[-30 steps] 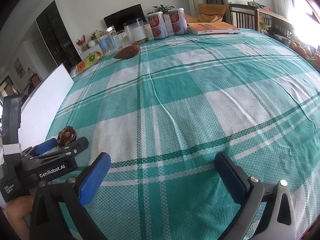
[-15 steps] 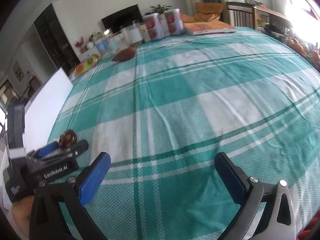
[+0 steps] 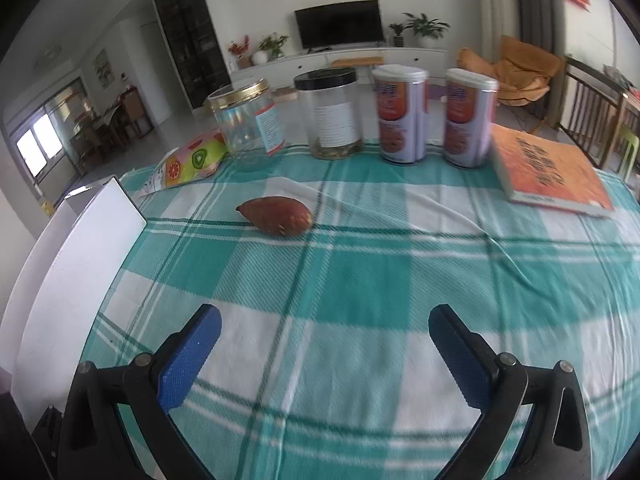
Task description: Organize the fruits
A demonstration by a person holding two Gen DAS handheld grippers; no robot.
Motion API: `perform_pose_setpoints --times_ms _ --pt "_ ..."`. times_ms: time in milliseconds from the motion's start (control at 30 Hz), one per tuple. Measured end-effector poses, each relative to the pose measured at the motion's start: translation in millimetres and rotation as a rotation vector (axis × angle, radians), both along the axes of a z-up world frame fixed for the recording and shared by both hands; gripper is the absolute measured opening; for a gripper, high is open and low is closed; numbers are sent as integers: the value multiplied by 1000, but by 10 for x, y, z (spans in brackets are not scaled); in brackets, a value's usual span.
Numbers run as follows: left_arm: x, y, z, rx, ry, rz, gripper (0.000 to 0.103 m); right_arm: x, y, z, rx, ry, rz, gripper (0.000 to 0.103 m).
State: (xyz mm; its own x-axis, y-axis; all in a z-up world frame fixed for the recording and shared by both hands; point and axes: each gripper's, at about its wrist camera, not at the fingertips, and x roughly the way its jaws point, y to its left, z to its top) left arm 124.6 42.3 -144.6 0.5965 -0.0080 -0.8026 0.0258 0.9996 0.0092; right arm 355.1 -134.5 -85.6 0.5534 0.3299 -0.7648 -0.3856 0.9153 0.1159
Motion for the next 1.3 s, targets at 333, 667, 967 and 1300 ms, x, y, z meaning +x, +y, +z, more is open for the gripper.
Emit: perform_pose_setpoints --times_ms 333,667,967,1300 --pt "2 -2 -2 0 0 0 103 773 921 -365 -279 73 139 52" --pt "4 -1 -3 0 -1 0 103 179 203 -233 -114 273 20 34" --pt "4 1 -4 -2 -1 -1 103 -798 -342 -205 20 421 -37 34" --pt "-84 113 54 -151 15 -131 101 -2009 -872 -421 336 510 -135 32"
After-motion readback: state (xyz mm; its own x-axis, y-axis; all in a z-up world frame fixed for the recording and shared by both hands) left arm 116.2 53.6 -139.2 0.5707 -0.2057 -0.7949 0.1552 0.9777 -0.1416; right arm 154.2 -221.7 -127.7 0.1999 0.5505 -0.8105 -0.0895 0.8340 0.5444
